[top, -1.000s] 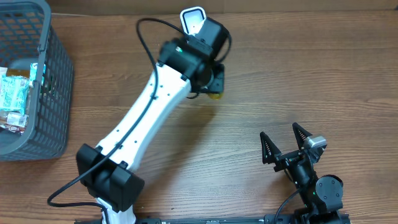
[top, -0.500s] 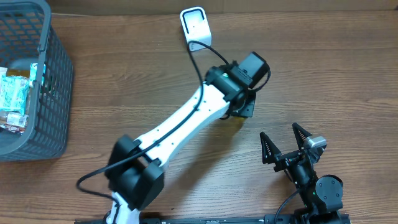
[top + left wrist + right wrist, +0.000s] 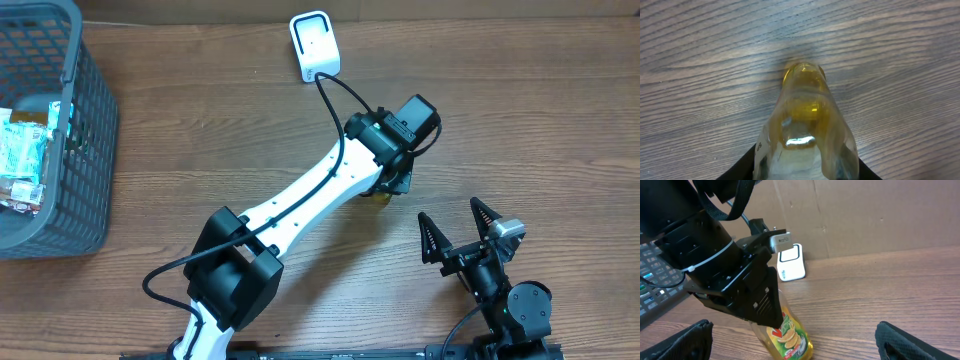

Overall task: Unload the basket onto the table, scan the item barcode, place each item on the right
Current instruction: 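Lift the yellow bottle and carry it to the white scanner, then hold the bottle's label in front of the scanner window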

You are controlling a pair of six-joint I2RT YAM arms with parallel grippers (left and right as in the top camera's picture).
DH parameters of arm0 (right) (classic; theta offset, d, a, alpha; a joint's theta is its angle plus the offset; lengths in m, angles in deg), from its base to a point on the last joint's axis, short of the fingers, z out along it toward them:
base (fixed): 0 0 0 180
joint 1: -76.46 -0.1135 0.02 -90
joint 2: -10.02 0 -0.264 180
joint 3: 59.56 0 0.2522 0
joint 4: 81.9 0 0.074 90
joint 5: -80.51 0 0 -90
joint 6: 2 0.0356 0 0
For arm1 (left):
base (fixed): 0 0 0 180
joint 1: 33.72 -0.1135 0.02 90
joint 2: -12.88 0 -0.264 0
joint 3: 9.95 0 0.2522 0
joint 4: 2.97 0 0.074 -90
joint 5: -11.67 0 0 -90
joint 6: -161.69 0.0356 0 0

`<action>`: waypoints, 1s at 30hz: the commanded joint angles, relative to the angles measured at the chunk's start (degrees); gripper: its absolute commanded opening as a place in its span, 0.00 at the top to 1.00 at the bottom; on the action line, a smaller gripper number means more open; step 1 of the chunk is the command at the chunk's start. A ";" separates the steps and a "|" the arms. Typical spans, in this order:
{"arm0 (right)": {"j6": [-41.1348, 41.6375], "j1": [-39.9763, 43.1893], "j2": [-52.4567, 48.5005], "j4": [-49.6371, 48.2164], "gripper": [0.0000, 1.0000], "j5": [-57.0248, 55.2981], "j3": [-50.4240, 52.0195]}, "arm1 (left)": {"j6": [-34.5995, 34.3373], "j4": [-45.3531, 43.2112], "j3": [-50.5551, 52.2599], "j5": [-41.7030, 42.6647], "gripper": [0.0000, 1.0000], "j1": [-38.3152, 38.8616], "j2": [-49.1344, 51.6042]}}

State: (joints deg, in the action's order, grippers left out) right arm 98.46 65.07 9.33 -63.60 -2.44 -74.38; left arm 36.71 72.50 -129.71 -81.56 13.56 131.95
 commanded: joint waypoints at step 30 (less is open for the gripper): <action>-0.44 -0.48 0.28 -0.31 0.00 -0.55 0.59 | -1.18 1.55 -0.20 -6.03 0.71 1.88 -0.28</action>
State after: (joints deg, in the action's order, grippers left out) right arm 98.44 65.07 9.33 -63.65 -2.44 -74.38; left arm 36.62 73.90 -129.71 -85.95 15.34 131.95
